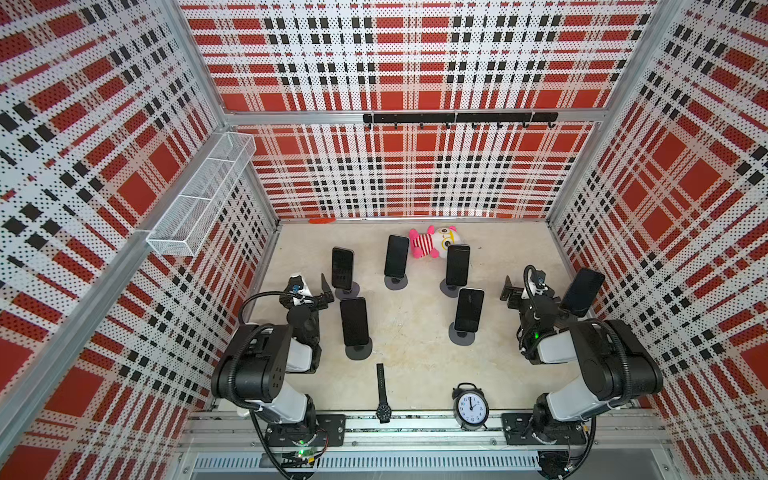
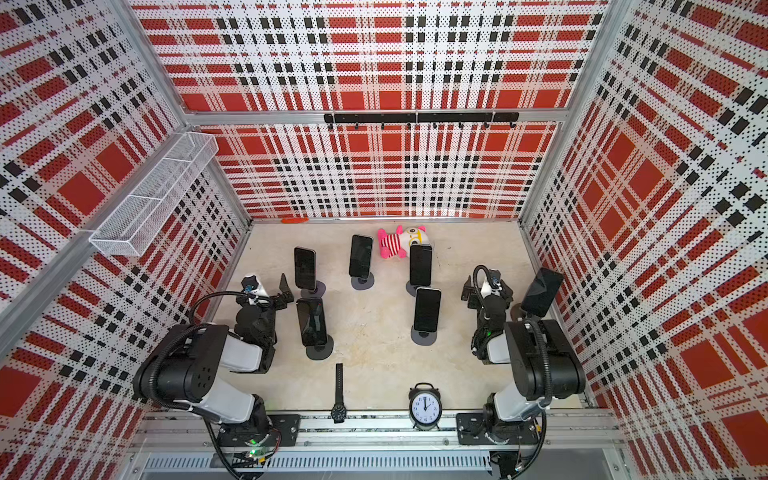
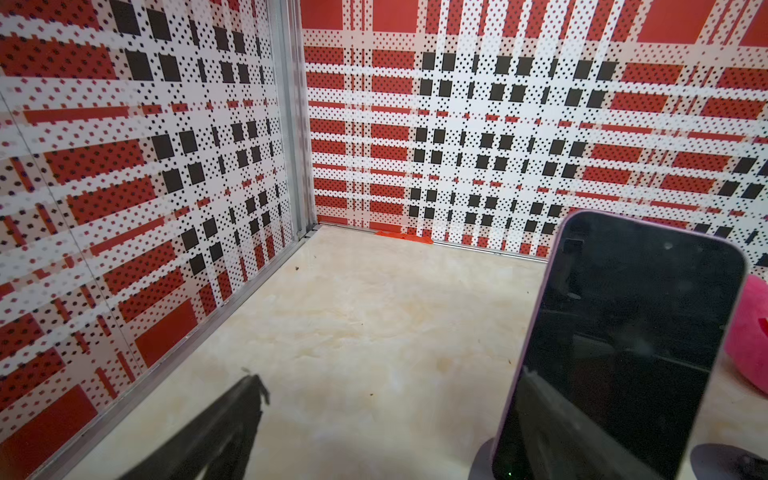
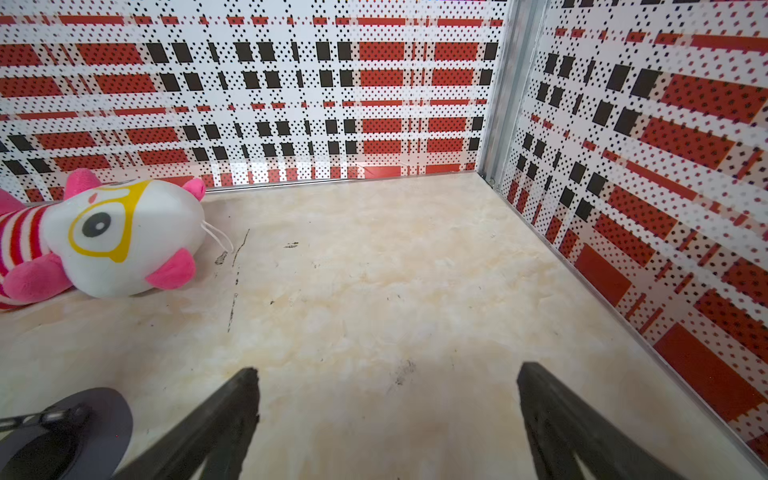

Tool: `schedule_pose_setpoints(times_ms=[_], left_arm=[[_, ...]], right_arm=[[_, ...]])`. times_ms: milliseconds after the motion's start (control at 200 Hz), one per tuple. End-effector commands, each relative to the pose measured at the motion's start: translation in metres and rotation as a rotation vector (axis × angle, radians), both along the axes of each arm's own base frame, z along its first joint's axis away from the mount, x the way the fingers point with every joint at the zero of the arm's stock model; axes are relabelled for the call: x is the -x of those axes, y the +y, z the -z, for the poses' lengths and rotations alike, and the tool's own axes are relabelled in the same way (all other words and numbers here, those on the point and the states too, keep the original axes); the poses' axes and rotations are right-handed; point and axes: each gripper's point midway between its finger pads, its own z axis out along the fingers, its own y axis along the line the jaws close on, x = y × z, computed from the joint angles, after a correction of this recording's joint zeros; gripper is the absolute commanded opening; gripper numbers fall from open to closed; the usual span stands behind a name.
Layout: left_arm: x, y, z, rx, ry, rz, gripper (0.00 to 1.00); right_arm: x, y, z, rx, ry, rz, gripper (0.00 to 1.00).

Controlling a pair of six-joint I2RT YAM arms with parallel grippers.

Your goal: Remove the phone from the phone stand

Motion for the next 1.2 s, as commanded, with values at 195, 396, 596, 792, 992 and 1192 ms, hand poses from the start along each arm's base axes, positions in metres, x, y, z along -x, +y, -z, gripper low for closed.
schedule_pose_setpoints(times_ms=[195,396,596,792,992,1192], left_arm=[[-0.0029,-0.0006,-0.0068,0.0,-0.025,-0.003,0.98],[-0.0029,-0.0005,-0.007,0.001,-0.026,-0.003,0.98],[-0.0036,0.0,-0.0068,0.012,-0.027,0.016,0.98],[-0.0037,0.0,-0.0071,0.014,-0.029,0.018,0.98],[-0.0021,0.0016,-0.0072,0.028,-0.035,0.04,0.98],[0.005,0.0013,-0.0121,0.046,-0.074,0.083,0.98]], right_arm=[[-0.0032,0.0,-0.0081,0.015,-0.027,0.001,1.0],[-0.0031,-0.0003,-0.0074,0.016,-0.024,0.002,1.0],[-0.0032,-0.0005,-0.0077,0.016,-0.025,0.004,1.0],[-0.0031,-0.0002,-0.0076,0.016,-0.025,0.002,1.0],[-0.0036,0.0003,-0.0086,0.016,-0.028,-0.001,1.0],[-0.0029,0.0017,-0.0081,0.015,-0.027,-0.009,1.0]])
